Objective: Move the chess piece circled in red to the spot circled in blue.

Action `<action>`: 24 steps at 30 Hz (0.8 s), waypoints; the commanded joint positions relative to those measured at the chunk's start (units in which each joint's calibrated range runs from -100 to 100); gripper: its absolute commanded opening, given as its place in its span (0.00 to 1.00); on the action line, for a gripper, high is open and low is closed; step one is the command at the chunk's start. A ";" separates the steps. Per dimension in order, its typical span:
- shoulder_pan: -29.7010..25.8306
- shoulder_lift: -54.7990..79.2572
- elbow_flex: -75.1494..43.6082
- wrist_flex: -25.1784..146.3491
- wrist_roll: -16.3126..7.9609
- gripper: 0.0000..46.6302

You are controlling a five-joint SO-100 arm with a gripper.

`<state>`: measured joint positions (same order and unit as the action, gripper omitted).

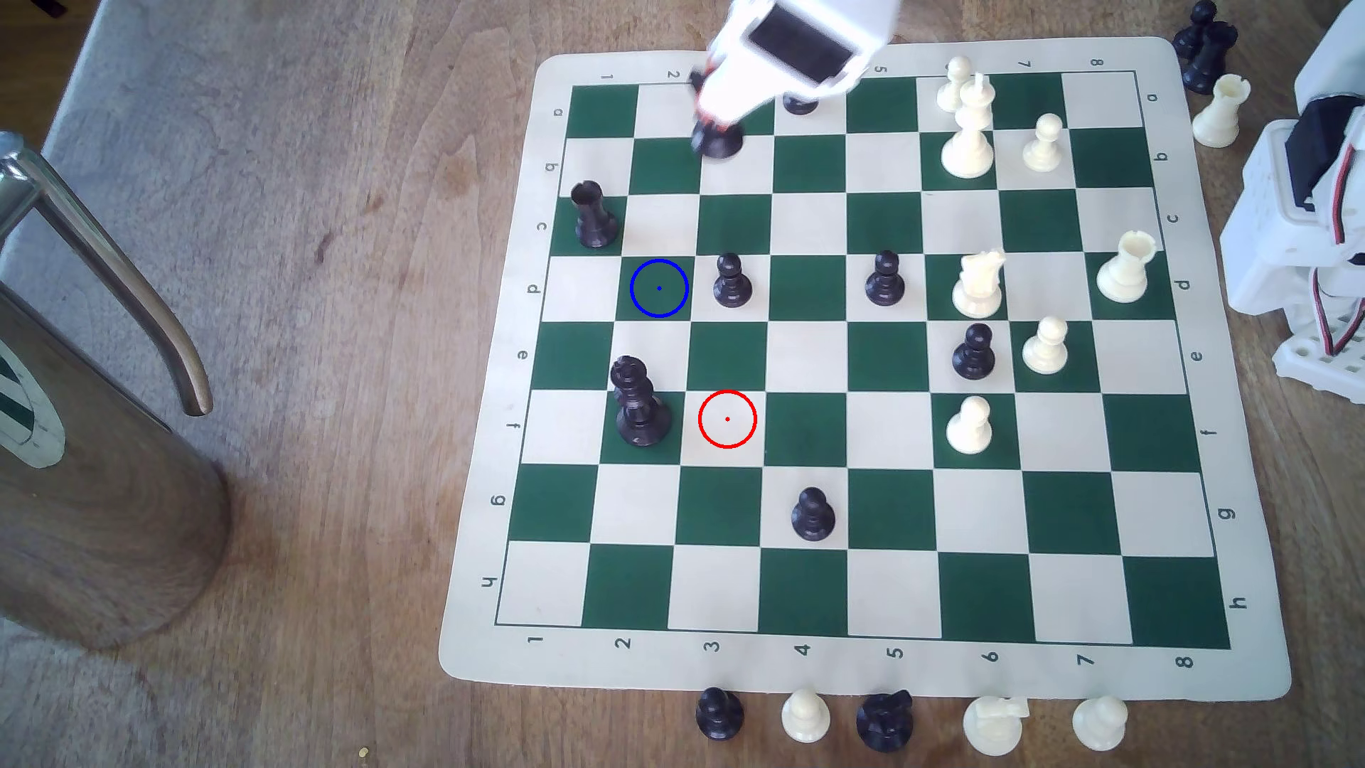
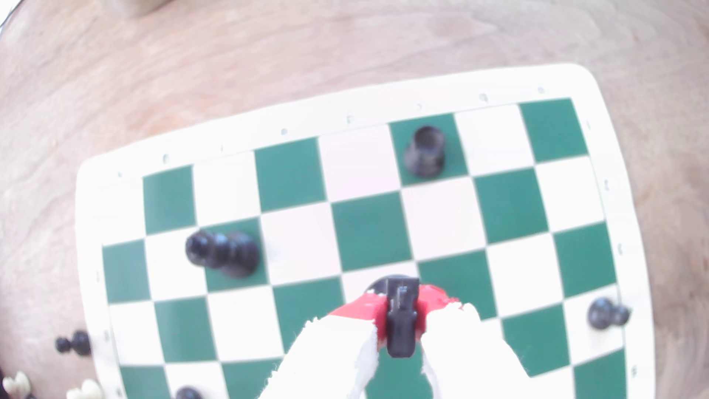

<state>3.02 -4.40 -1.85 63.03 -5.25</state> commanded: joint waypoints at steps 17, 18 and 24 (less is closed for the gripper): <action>-1.65 18.41 -9.39 -12.74 -1.42 0.01; -1.73 18.83 -9.48 -13.23 -1.51 0.01; -1.58 21.63 -9.48 -15.61 -1.95 0.01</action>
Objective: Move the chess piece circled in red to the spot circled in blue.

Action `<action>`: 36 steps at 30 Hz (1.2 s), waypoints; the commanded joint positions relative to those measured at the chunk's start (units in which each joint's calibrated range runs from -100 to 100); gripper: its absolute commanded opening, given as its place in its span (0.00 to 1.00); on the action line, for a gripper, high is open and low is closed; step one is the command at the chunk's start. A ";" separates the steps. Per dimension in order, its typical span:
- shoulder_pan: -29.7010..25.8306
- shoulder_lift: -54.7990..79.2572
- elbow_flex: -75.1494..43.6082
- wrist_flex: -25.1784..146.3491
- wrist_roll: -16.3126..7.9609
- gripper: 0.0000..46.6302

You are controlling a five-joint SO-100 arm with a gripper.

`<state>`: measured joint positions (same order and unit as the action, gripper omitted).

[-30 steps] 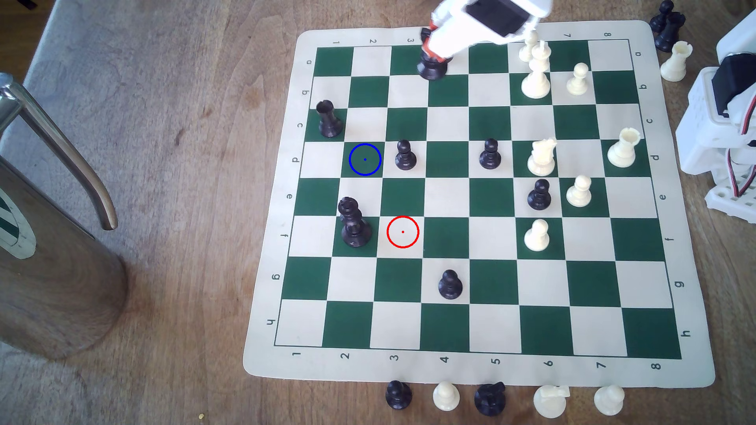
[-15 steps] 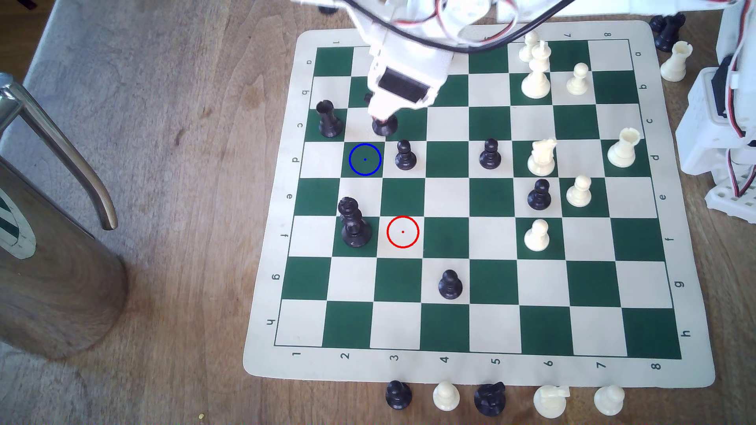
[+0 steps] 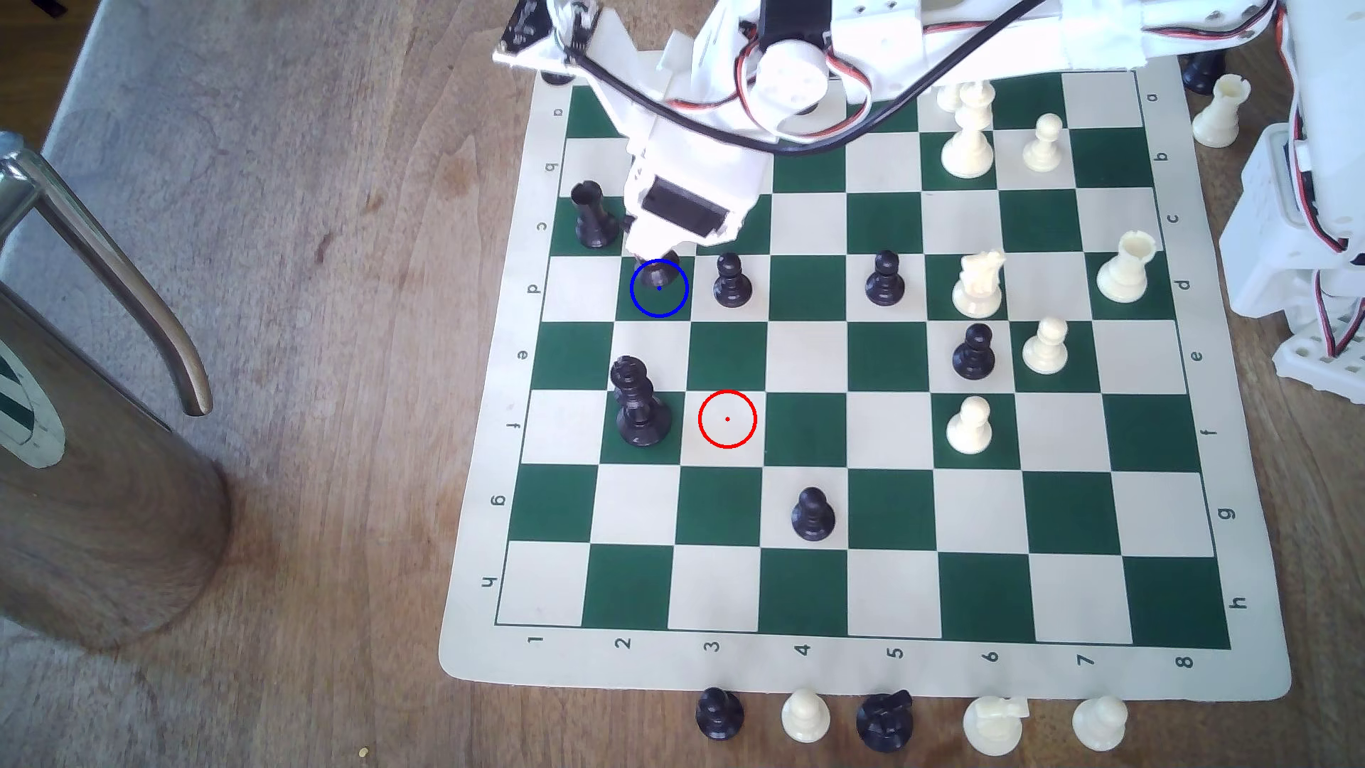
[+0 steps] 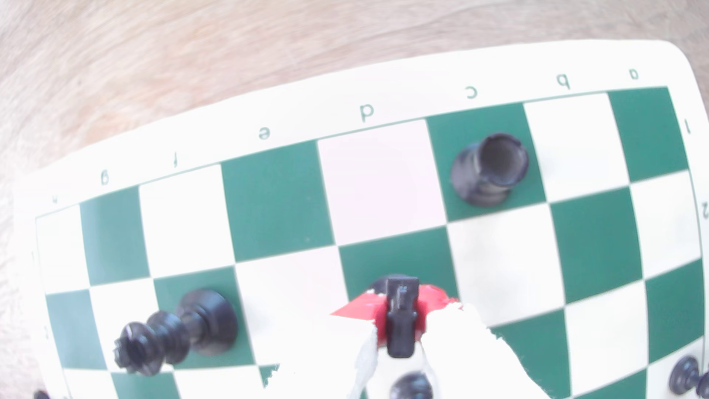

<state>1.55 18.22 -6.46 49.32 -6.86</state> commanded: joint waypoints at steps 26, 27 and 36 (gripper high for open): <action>0.37 3.25 -4.15 -2.39 -0.24 0.36; 0.37 3.25 -4.15 -2.07 -0.20 0.37; 0.52 1.64 -3.96 1.29 0.49 0.45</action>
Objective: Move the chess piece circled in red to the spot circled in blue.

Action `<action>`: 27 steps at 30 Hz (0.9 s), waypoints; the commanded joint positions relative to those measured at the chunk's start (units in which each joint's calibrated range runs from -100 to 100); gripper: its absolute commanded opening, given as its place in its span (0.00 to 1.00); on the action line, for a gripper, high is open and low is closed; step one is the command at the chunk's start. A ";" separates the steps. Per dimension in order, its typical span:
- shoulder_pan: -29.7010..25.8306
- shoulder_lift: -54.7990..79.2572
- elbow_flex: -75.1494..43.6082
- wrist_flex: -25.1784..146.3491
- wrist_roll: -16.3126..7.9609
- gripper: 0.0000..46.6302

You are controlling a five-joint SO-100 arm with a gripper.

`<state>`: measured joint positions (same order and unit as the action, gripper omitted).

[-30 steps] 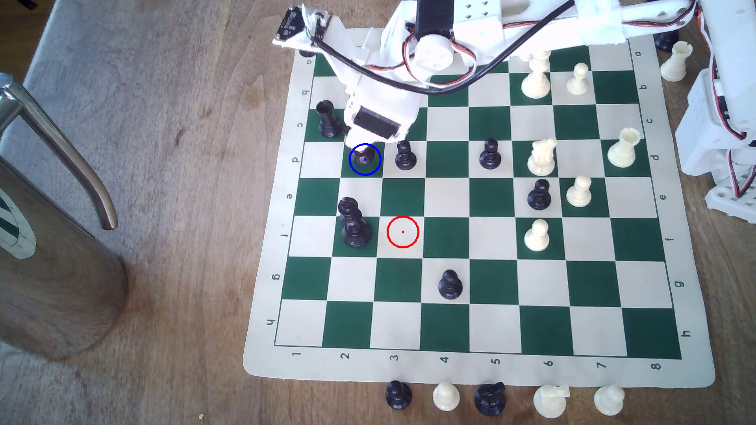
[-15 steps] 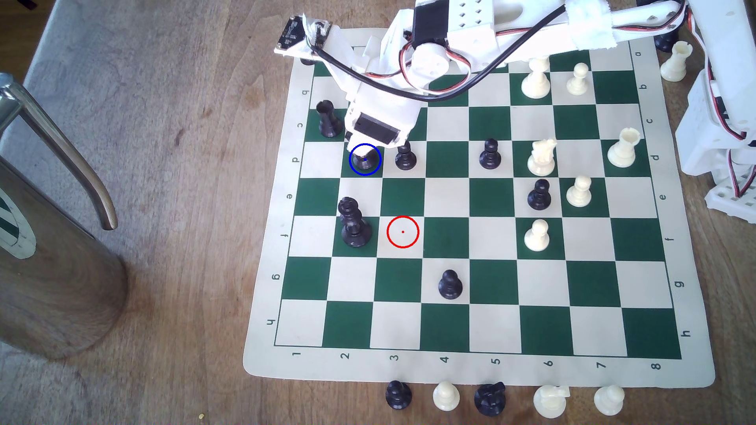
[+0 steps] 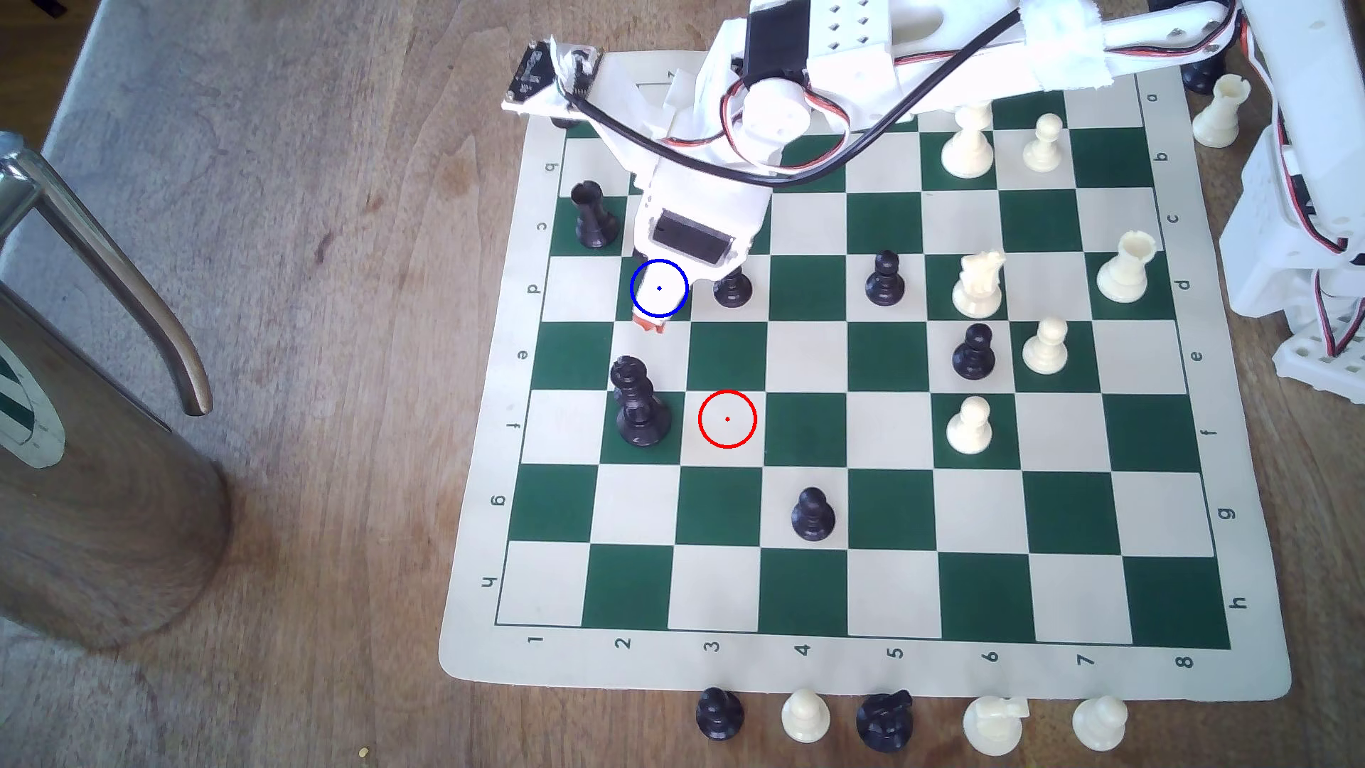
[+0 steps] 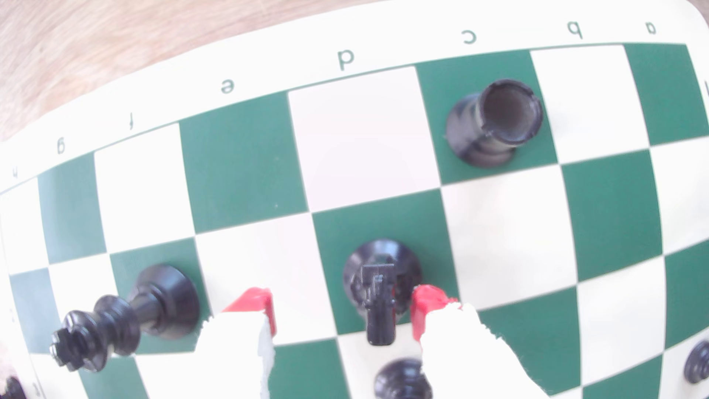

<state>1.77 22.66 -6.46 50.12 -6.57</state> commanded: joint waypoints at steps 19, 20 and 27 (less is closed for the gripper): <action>-0.56 -33.78 11.72 12.62 1.12 0.48; -0.79 -36.08 14.35 12.62 1.17 0.48; -3.14 -56.71 36.20 13.11 1.17 0.48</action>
<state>-0.74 -18.56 22.01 62.55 -5.20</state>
